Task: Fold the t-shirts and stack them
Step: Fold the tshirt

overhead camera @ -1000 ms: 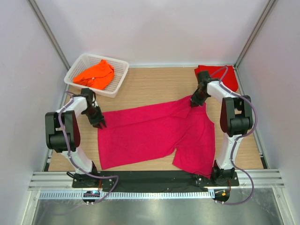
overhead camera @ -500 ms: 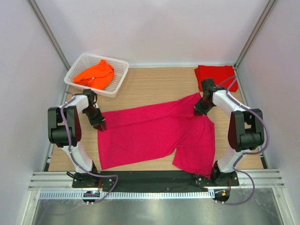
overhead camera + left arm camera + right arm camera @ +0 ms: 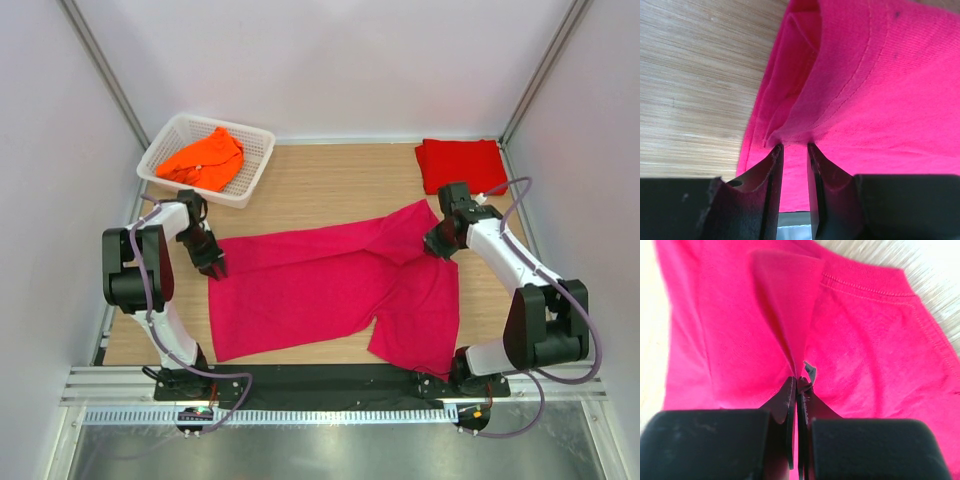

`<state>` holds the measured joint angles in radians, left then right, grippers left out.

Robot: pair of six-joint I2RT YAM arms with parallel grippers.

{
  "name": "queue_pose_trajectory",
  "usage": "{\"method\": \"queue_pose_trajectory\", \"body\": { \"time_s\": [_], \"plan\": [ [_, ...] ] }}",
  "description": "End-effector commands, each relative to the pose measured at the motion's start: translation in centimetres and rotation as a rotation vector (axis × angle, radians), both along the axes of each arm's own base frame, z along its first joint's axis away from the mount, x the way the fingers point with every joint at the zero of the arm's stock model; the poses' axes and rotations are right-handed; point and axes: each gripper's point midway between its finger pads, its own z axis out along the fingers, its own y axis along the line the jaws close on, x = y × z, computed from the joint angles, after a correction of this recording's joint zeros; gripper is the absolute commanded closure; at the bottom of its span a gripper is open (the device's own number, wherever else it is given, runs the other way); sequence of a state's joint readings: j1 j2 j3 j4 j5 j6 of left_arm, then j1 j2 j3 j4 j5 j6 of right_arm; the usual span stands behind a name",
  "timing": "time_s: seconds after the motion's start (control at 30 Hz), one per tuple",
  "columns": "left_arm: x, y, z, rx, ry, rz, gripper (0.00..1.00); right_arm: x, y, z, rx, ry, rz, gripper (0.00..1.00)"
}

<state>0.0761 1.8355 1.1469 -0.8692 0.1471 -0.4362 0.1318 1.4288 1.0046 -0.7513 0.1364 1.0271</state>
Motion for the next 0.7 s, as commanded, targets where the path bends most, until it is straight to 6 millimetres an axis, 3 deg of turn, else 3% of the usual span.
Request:
{"method": "queue_pose_trajectory", "body": {
  "time_s": [0.0, 0.2, 0.5, 0.6, 0.67],
  "plan": [
    [-0.6, 0.9, -1.7, 0.043, 0.041, -0.011, 0.73, 0.4, -1.3, 1.7, -0.064, -0.068, -0.039, 0.99],
    [-0.7, 0.9, -1.6, 0.043, 0.041, -0.014, 0.73, -2.4, -1.2, -0.6, -0.056, 0.019, -0.087, 0.99],
    [-0.5, 0.8, -1.4, 0.037, 0.035, -0.015, 0.73, -3.8, 0.1, -3.8, -0.032, 0.113, -0.065, 0.94],
    [-0.5, 0.8, -0.8, 0.038, 0.024, -0.021, 0.73, -3.4, -0.2, -3.2, -0.068, 0.108, 0.023, 0.72],
    [-0.4, 0.9, -0.3, 0.041, 0.01, -0.032, 0.72, -2.6, -0.7, -1.6, -0.123, 0.087, 0.132, 0.53]
  ]
}}
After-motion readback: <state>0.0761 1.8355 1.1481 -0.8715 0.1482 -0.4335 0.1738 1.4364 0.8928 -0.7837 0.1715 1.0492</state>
